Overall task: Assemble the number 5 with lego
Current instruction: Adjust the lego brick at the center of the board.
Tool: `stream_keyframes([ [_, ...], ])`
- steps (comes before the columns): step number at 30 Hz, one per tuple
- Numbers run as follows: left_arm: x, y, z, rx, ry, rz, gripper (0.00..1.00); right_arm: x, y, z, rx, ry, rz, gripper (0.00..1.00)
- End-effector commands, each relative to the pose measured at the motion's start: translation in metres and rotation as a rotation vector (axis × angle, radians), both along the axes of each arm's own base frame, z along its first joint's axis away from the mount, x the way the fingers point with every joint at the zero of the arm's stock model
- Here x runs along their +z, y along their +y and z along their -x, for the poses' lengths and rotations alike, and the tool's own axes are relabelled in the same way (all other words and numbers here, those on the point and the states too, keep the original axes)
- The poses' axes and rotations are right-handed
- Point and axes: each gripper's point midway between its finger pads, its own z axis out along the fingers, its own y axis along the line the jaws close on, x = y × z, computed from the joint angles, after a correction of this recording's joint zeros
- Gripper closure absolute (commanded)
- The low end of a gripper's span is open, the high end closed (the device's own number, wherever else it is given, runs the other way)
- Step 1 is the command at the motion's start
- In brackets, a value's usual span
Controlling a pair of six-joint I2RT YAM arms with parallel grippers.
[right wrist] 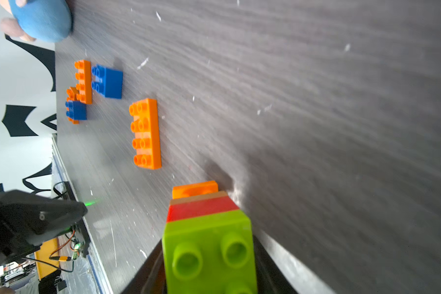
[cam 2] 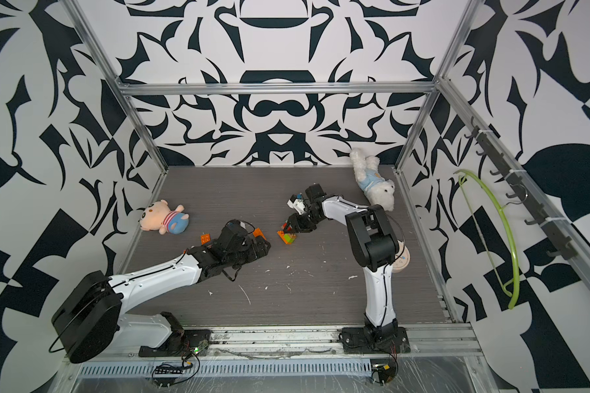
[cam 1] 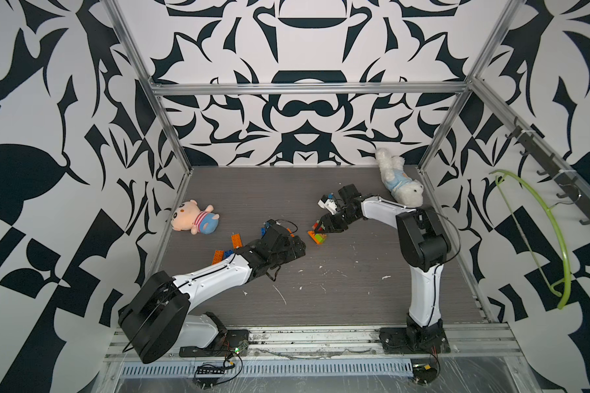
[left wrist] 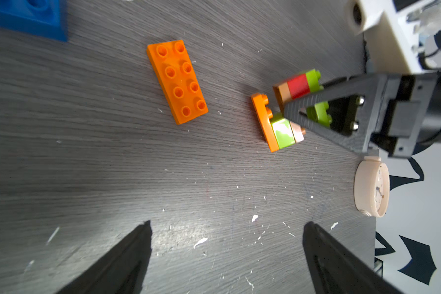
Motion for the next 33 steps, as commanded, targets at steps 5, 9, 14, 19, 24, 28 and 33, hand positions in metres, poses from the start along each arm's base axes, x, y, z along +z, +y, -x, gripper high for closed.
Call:
stream_keyframes([
  [5,0.009,-0.008,-0.003,-0.016,-0.007,0.017,0.01,0.01,0.005,-0.01,0.046,0.008,0.001,0.38],
  [9,0.01,-0.007,-0.002,-0.018,-0.008,0.015,0.01,0.013,-0.002,-0.016,0.055,-0.016,0.053,0.31],
  [14,0.015,-0.004,-0.003,-0.016,-0.023,0.006,0.01,0.015,-0.022,-0.03,0.022,-0.077,0.196,0.23],
  [19,0.021,0.011,-0.004,0.02,-0.051,-0.05,0.01,0.051,-0.045,-0.044,-0.09,-0.22,0.302,0.22],
  [24,0.036,0.037,-0.004,0.089,-0.106,-0.1,0.01,0.085,-0.039,-0.021,-0.157,-0.275,0.242,0.23],
  [28,0.041,0.059,-0.003,0.157,-0.13,-0.135,0.01,0.087,-0.002,0.02,-0.102,-0.296,0.215,0.26],
  [33,0.045,0.088,0.0,0.245,-0.138,-0.179,0.01,0.07,0.045,0.052,-0.065,-0.3,0.237,0.3],
])
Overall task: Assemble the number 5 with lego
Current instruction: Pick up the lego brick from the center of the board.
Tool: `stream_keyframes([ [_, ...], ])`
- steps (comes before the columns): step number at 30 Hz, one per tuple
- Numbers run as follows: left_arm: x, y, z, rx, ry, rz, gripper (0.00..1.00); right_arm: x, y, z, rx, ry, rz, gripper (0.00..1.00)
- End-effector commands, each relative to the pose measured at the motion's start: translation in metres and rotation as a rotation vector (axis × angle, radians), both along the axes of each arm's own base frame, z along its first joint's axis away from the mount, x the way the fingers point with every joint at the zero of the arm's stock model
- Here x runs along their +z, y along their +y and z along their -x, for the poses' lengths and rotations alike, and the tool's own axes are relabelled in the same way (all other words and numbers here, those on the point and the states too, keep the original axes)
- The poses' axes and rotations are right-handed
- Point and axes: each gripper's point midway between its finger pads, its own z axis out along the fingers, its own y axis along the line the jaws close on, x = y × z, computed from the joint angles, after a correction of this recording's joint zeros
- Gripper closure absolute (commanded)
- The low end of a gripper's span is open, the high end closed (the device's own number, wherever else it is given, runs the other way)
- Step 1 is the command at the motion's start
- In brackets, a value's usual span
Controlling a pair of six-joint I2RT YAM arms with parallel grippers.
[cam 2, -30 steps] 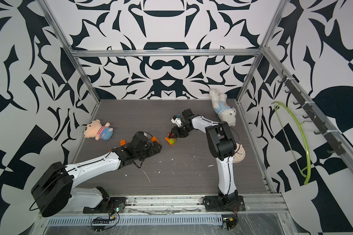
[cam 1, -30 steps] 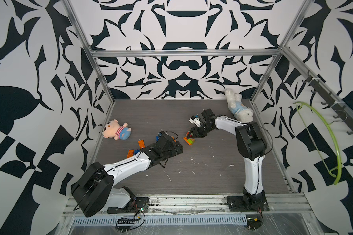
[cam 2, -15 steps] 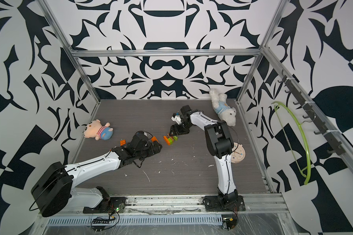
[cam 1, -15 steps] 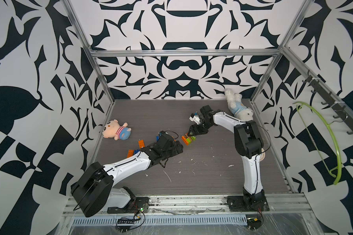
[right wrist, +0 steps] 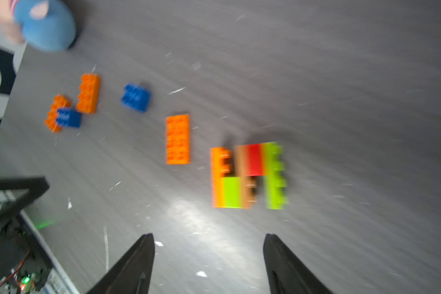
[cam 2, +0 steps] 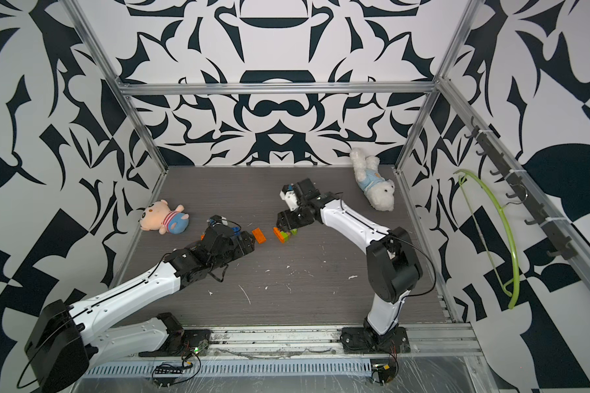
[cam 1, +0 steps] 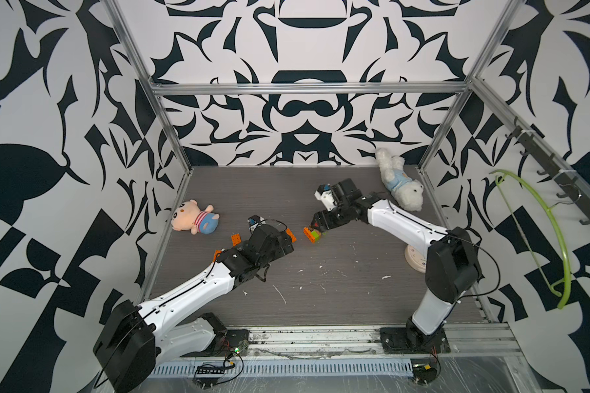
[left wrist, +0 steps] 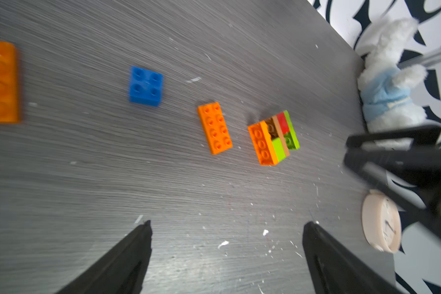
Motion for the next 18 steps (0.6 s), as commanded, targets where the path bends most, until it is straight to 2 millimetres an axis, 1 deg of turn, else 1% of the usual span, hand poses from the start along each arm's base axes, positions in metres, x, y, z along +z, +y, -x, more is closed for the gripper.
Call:
stream_keyframes([
  [1,-0.002,0.03,0.005,0.084,-0.001,-0.066,0.01,-0.018,0.023,0.008,-0.041,0.001,0.023,0.3],
  [3,0.001,0.037,0.007,0.108,-0.012,-0.055,0.01,-0.03,0.034,0.012,-0.032,0.02,0.042,0.31],
  [6,0.003,0.044,0.01,0.125,-0.02,-0.04,0.01,-0.049,0.043,0.013,-0.035,0.041,0.076,0.32],
  [7,0.003,0.046,0.011,0.128,-0.021,-0.037,0.01,-0.057,0.043,0.011,-0.041,0.042,0.097,0.32],
  [10,0.004,0.048,0.012,0.13,-0.024,-0.035,0.01,-0.069,0.035,0.001,-0.085,0.021,0.153,0.33],
  [13,0.003,0.049,0.014,0.128,-0.019,-0.037,0.01,-0.068,0.026,-0.005,-0.104,-0.013,0.207,0.32],
  [16,0.001,0.048,0.014,0.127,-0.017,-0.037,0.01,-0.068,0.012,-0.016,-0.149,-0.046,0.255,0.32],
  [18,0.0,0.048,0.014,0.124,-0.011,-0.038,0.01,-0.067,0.006,-0.022,-0.17,-0.042,0.256,0.32],
])
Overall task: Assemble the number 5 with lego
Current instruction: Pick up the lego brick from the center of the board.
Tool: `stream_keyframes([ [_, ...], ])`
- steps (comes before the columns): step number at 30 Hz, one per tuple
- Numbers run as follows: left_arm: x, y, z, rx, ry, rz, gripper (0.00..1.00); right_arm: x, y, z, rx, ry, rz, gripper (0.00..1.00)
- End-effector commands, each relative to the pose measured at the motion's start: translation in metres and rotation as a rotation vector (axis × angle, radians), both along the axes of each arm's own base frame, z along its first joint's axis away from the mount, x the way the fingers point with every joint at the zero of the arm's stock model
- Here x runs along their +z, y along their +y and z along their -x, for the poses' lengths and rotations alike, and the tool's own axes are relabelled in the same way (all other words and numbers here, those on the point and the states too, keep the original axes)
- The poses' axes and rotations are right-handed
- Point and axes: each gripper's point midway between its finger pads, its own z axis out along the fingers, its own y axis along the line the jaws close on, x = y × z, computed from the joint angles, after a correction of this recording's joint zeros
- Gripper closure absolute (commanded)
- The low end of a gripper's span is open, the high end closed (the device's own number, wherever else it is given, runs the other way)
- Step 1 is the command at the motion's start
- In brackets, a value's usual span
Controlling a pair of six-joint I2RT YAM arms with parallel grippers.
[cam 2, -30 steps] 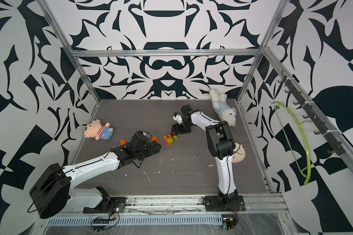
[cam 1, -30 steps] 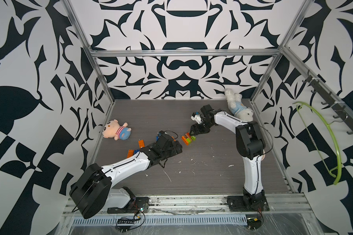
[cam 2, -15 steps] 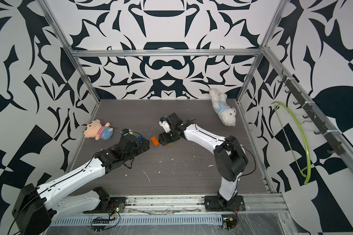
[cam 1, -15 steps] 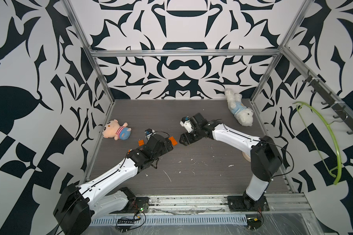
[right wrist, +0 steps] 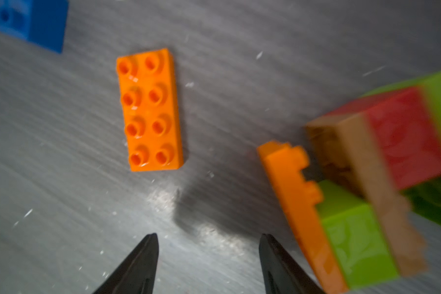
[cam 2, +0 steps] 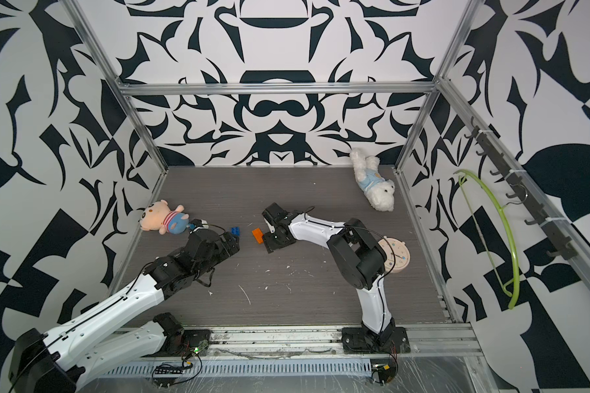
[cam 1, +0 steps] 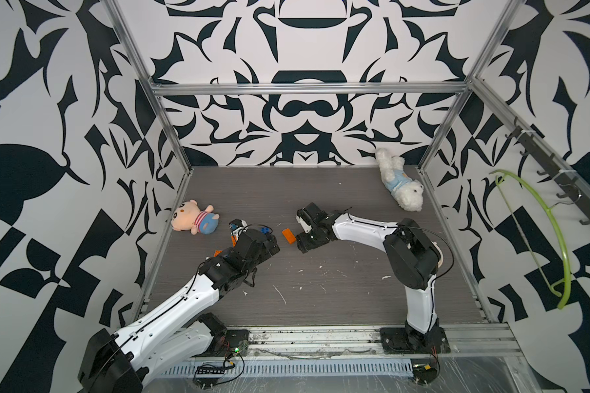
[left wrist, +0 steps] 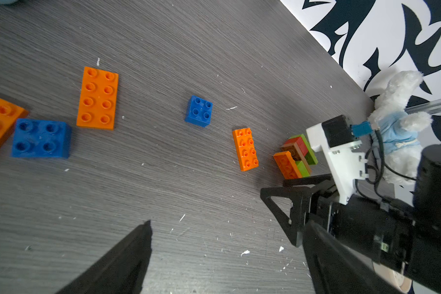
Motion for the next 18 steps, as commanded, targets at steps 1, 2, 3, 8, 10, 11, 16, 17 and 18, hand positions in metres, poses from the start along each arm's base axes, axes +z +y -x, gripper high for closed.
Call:
stream_keyframes([
  [1,-0.011,0.007,0.004,0.01,0.028,-0.034,0.01,0.026,-0.013,-0.022,-0.065,-0.067,0.009,0.32],
  [2,-0.011,0.007,0.004,0.008,0.03,-0.039,0.01,0.028,-0.012,-0.022,-0.063,-0.063,0.006,0.32],
  [3,-0.011,0.007,0.004,0.007,0.033,-0.045,0.01,0.029,-0.013,-0.021,-0.055,-0.06,0.007,0.32],
  [8,-0.016,0.017,0.002,0.021,0.075,-0.082,0.01,0.042,0.009,-0.01,-0.064,-0.02,-0.117,0.28],
  [10,-0.02,0.023,0.0,0.024,0.108,-0.08,0.01,0.047,0.022,-0.007,-0.066,-0.024,-0.146,0.26],
  [11,-0.022,0.026,-0.001,0.025,0.125,-0.072,0.01,0.047,0.029,-0.007,-0.065,-0.029,-0.147,0.24],
  [16,-0.022,0.04,-0.003,0.052,0.151,-0.046,0.01,0.038,0.046,-0.02,-0.067,-0.061,-0.065,0.24],
  [17,-0.021,0.042,-0.003,0.055,0.147,-0.042,0.01,0.037,0.048,-0.025,-0.069,-0.073,-0.047,0.24],
  [18,-0.02,0.045,-0.002,0.057,0.146,-0.041,0.01,0.036,0.05,-0.029,-0.062,-0.078,-0.037,0.24],
])
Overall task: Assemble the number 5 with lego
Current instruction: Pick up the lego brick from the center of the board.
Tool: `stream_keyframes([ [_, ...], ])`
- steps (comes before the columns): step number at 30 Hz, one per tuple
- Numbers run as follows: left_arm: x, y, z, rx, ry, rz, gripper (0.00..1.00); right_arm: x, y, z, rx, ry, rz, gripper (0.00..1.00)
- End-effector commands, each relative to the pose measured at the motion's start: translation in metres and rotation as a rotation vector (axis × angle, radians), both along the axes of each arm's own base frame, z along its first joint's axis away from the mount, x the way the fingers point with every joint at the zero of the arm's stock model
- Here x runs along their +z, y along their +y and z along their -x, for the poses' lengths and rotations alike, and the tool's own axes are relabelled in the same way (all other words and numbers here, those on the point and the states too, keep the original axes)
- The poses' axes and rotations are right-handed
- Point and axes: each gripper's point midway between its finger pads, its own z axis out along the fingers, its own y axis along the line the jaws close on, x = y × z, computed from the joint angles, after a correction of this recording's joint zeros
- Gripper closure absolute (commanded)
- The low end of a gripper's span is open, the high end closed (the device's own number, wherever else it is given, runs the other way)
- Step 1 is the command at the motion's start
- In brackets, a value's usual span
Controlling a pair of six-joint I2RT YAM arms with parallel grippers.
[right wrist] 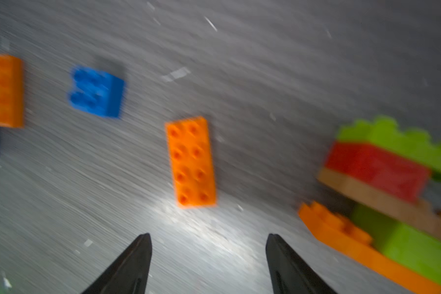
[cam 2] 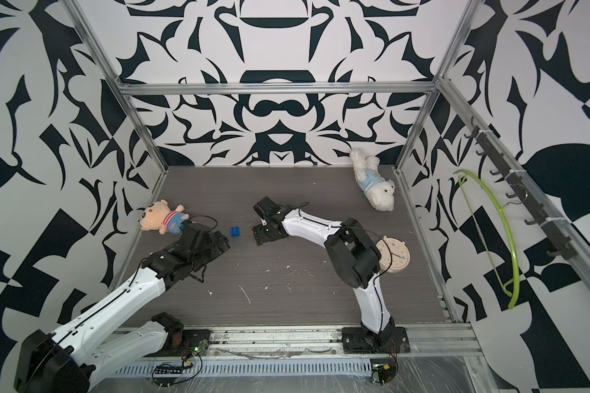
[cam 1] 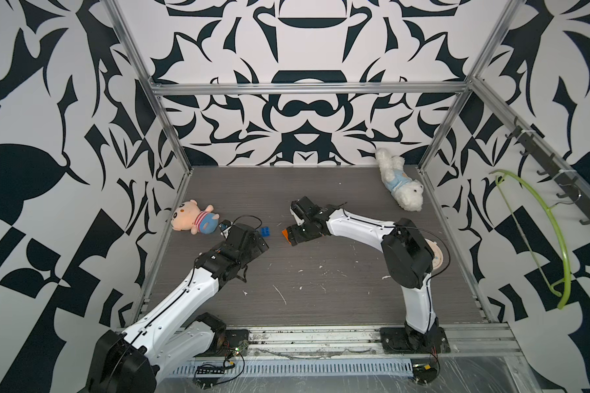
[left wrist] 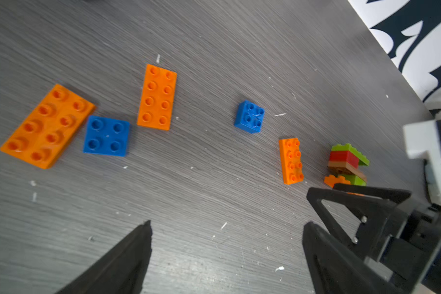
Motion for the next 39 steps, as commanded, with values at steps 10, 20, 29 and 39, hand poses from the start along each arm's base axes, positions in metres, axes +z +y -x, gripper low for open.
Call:
stream_keyframes([
  [10,0.015,0.017,0.014,-0.011,-0.015,-0.002,0.01,-0.013,0.023,-0.014,0.1,-0.014,0.127,0.31],
  [20,0.015,0.021,0.021,-0.011,-0.008,-0.011,0.01,-0.03,0.023,-0.016,0.144,-0.02,0.213,0.49],
  [29,0.015,0.007,0.018,-0.086,-0.012,0.019,0.01,-0.003,0.017,0.009,0.244,-0.007,0.179,0.62],
  [39,0.009,-0.057,0.013,-0.368,0.012,0.208,0.01,0.035,-0.042,0.07,0.55,-0.108,0.166,0.73],
])
